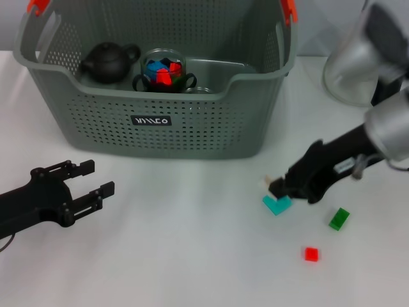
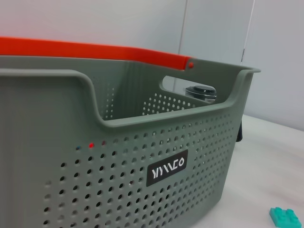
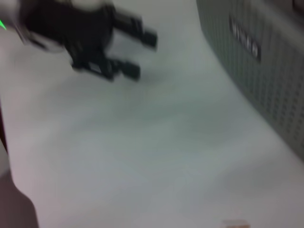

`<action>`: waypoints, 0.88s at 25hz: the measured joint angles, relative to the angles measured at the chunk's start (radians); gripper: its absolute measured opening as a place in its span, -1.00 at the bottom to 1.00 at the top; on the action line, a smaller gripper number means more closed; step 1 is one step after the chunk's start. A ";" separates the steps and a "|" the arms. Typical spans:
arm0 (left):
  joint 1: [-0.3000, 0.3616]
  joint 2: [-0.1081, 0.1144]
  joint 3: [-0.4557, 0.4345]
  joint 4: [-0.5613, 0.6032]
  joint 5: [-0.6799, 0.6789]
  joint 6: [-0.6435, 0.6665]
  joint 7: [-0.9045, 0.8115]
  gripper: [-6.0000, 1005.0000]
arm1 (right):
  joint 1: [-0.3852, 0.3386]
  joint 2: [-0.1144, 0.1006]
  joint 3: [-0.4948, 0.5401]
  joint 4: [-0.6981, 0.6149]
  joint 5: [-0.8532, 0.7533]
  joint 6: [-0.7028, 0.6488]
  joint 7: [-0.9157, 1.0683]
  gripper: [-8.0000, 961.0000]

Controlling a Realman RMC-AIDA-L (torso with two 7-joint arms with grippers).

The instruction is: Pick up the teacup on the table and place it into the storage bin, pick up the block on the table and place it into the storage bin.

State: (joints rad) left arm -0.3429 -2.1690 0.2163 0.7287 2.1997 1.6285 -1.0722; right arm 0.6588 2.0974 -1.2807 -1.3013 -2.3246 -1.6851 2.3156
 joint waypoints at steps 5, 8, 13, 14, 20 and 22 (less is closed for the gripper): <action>-0.001 0.000 0.000 0.000 0.000 0.000 0.000 0.23 | -0.014 0.000 0.164 0.010 0.097 -0.081 -0.084 -0.98; -0.002 0.000 0.000 0.000 0.000 0.001 0.000 0.23 | -0.026 -0.003 0.223 0.010 0.144 -0.117 -0.111 -0.98; -0.006 0.000 0.000 -0.001 0.000 0.000 0.000 0.23 | -0.029 -0.002 0.298 0.016 0.266 -0.209 -0.177 -0.98; -0.006 0.000 0.000 -0.002 0.000 -0.001 0.000 0.23 | -0.029 -0.003 0.306 0.017 0.307 -0.223 -0.190 -0.98; -0.008 0.000 0.000 -0.003 0.000 -0.001 0.000 0.23 | -0.029 -0.001 0.334 0.014 0.503 -0.225 -0.252 -0.98; -0.006 0.000 0.000 -0.003 0.000 -0.001 0.000 0.23 | -0.026 -0.001 0.340 0.012 0.545 -0.189 -0.262 -0.98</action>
State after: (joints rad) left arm -0.3488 -2.1691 0.2164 0.7253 2.1997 1.6275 -1.0722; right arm 0.6324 2.0962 -0.9410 -1.2890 -1.7793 -1.8741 2.0537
